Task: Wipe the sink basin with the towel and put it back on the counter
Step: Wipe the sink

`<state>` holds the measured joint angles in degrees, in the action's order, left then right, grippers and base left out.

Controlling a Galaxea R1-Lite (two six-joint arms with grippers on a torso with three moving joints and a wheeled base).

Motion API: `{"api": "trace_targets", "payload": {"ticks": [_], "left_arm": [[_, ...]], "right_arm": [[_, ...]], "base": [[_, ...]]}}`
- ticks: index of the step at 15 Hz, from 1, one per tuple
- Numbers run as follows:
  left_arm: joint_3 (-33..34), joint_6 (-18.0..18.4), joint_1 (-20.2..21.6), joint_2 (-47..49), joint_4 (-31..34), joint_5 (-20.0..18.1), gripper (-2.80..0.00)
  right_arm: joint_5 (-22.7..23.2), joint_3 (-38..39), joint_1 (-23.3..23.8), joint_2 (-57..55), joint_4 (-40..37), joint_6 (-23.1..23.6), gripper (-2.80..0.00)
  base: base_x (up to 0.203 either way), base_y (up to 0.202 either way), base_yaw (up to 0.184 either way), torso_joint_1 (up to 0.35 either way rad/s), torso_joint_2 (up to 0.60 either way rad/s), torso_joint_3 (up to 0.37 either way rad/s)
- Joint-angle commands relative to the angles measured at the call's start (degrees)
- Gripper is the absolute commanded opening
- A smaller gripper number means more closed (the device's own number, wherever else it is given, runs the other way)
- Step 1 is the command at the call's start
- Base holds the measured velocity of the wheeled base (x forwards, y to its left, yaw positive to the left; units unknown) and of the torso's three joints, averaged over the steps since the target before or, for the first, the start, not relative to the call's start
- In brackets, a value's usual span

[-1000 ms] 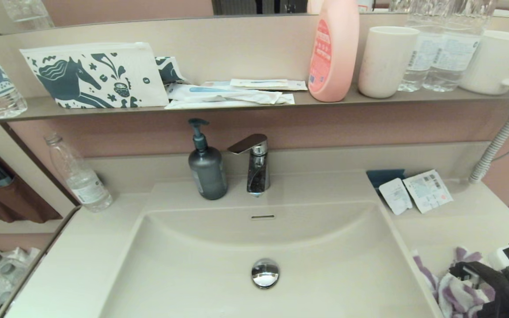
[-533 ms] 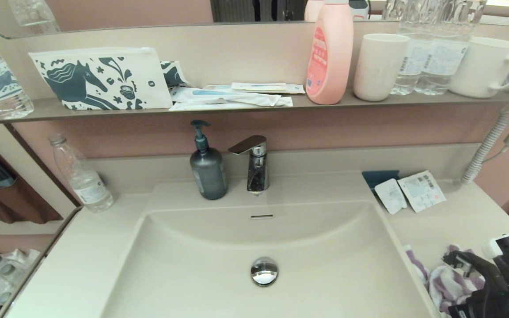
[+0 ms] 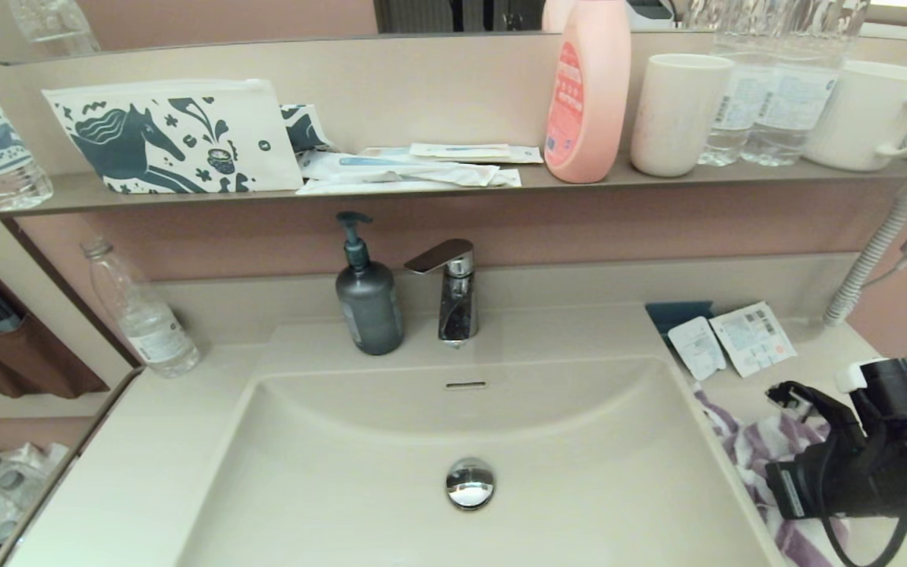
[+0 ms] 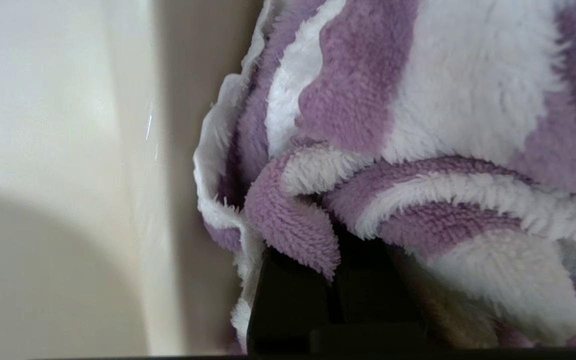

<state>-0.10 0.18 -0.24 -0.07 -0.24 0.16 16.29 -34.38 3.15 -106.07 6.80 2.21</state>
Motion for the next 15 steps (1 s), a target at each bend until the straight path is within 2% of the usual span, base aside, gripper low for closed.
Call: {"api": "trace_targets", "payload": {"ticks": [1, 6, 10, 15], "left_arm": [[0.0, 0.0, 0.0, 0.1, 0.0, 0.0, -2.8], [0.0, 0.0, 0.0, 0.1, 0.0, 0.0, -2.8], [0.0, 0.0, 0.0, 0.1, 0.0, 0.0, -2.8], [0.0, 0.0, 0.0, 0.1, 0.0, 0.0, -2.8]], "right_arm": [[-0.6, -2.1, 1.5, -3.5, 0.0, 0.1, -2.8], [-1.1, -2.9, 2.3, -9.9, 11.7, -3.8, -2.8], [-5.8, -3.9, 6.4, -8.1, 11.4, -2.1, -2.8], [-6.4, -7.4, 15.8, -7.1, 6.3, 3.7, -2.8]], "base": [[0.0, 0.0, 0.0, 0.0, 0.0, 0.0], [0.0, 0.0, 0.0, 0.0, 0.0, 0.0], [0.0, 0.0, 0.0, 0.0, 0.0, 0.0], [0.0, 0.0, 0.0, 0.0, 0.0, 0.0]]}}
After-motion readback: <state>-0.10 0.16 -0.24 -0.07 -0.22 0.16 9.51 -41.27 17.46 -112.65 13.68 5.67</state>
